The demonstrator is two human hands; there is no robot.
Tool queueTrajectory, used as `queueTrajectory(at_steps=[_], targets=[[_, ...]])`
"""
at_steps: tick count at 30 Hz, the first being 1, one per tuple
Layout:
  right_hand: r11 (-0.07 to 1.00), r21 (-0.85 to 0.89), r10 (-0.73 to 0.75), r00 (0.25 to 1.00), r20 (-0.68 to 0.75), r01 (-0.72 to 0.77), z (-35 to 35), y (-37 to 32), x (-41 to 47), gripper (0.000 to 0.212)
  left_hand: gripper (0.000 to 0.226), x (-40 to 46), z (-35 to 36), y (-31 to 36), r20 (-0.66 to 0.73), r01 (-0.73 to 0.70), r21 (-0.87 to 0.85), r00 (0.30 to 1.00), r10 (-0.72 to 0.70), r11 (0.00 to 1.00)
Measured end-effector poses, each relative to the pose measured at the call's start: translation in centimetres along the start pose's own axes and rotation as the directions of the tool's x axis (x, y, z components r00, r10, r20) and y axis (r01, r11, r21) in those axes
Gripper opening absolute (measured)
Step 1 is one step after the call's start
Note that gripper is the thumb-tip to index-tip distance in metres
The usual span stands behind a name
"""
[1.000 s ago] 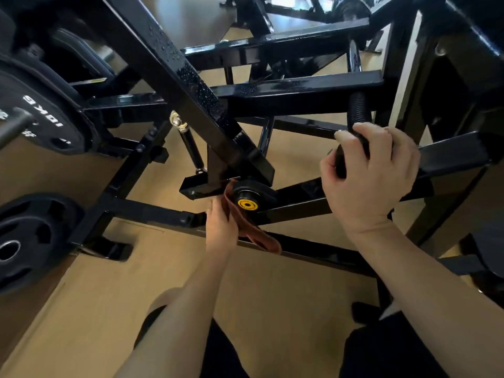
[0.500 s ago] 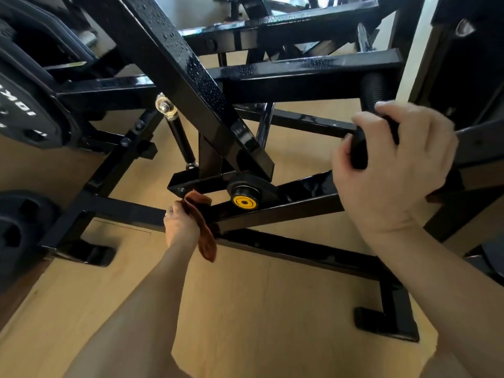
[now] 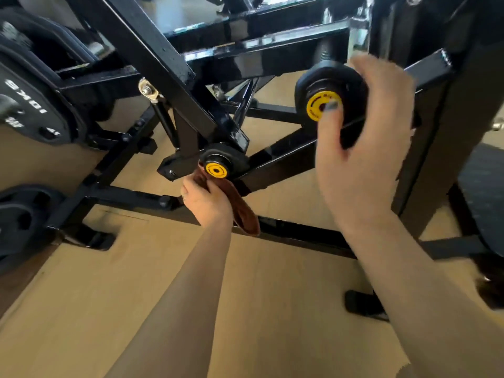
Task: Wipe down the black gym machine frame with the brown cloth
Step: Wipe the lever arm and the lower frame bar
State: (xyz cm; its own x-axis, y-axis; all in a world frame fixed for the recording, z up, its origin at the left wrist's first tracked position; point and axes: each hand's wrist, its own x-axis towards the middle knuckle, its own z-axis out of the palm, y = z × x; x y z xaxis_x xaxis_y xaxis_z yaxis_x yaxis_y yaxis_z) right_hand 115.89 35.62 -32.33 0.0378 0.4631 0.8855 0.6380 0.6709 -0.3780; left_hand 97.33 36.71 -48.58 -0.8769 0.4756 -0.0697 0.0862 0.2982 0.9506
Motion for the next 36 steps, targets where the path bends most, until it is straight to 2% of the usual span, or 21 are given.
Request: queueTrajectory(at_steps=[2,3,5,6,8,10,12,13,14,16,18,20,23,26,28,32,35,36], targets=[[0.971,0.086,0.231,0.97,-0.08,-0.224,-2.5,0.2,-3.1,0.032,0.027,-1.8,0.4,1.0,-0.078,0.042,-0.034,0.996,-0.045,0.999],[0.919,0.145,0.378,0.924,-0.064,-0.366,-3.3,0.7,-4.2,0.033,0.031,-2.8,0.6,1.7,-0.11,0.075,-0.053,0.991,-0.08,0.996],[0.698,0.268,0.671,0.737,0.08,-0.664,-4.1,1.8,-5.4,0.04,0.036,-5.0,0.8,3.1,-0.147,0.167,-0.111,0.972,-0.182,0.98],[0.556,0.332,0.753,0.631,0.186,-0.762,-4.5,2.4,-5.2,0.045,0.039,-6.1,0.9,3.8,-0.132,0.201,-0.171,0.965,-0.225,0.965],[0.338,0.427,0.792,0.499,0.353,-0.839,-4.8,3.4,-4.2,0.047,0.042,-8.1,1.1,5.2,-0.082,0.219,-0.275,0.965,-0.25,0.936],[0.231,0.5,0.788,0.462,0.407,-0.835,-4.8,3.9,-3.2,0.043,0.033,-9.9,1.6,6.2,-0.053,0.173,-0.333,0.978,-0.202,0.927],[0.193,0.53,0.772,0.461,0.437,-0.825,-4.6,4.0,-2.5,0.043,0.019,-12.4,1.8,7.6,-0.042,-0.009,-0.331,0.999,-0.005,0.943],[0.203,0.525,0.777,0.463,0.427,-0.826,-4.6,3.8,-2.4,0.041,0.017,-13.7,1.8,8.4,-0.03,-0.144,-0.3,0.99,0.141,0.943],[0.272,0.509,0.782,0.495,0.377,-0.817,-4.8,3.7,-2.6,0.036,0.016,-14.8,1.9,9.2,-0.007,-0.285,-0.26,0.956,0.294,0.922],[0.542,0.436,0.73,0.659,0.18,-0.719,-5.6,3.2,-3.2,0.026,0.018,-15.5,2.2,9.8,0.043,-0.498,-0.198,0.856,0.515,0.845],[0.764,0.336,0.592,0.806,-0.027,-0.55,-6.7,3.8,-3.3,0.026,0.019,-14.2,2.3,9.7,0.075,-0.574,-0.217,0.796,0.6,0.789],[0.873,0.218,0.473,0.866,-0.16,-0.437,-7.4,4.6,-2.9,0.029,0.02,-12.4,1.7,9.1,0.108,-0.551,-0.244,0.802,0.587,0.798],[0.872,0.013,0.484,0.859,-0.168,-0.489,-7.8,5.8,-2.9,0.05,0.015,-10.3,0.9,7.9,0.134,-0.445,-0.193,0.871,0.473,0.874],[0.792,-0.071,0.608,0.794,0.007,-0.606,-7.3,6.4,-3.7,0.079,0.005,-10.2,0.8,8.5,0.116,-0.381,-0.156,0.909,0.4,0.911],[0.781,-0.057,0.625,0.777,0.071,-0.622,-7.1,6.7,-3.8,0.093,0.007,-11.9,1.2,9.6,0.077,-0.473,-0.145,0.871,0.486,0.869],[0.784,-0.064,0.621,0.783,0.044,-0.618,-6.7,6.8,-4.1,0.101,0.013,-15.4,2.0,10.5,-0.001,-0.602,-0.187,0.79,0.613,0.776],[0.759,-0.062,0.651,0.757,0.053,-0.649,-6.6,6.7,-4.0,0.105,0.017,-14.7,1.7,9.1,0.043,-0.643,-0.14,0.756,0.653,0.753],[0.752,-0.06,0.659,0.75,0.059,-0.656,-6.6,6.8,-4.0,0.105,0.018,-14.0,1.6,8.5,0.059,-0.629,-0.13,0.767,0.64,0.766]])
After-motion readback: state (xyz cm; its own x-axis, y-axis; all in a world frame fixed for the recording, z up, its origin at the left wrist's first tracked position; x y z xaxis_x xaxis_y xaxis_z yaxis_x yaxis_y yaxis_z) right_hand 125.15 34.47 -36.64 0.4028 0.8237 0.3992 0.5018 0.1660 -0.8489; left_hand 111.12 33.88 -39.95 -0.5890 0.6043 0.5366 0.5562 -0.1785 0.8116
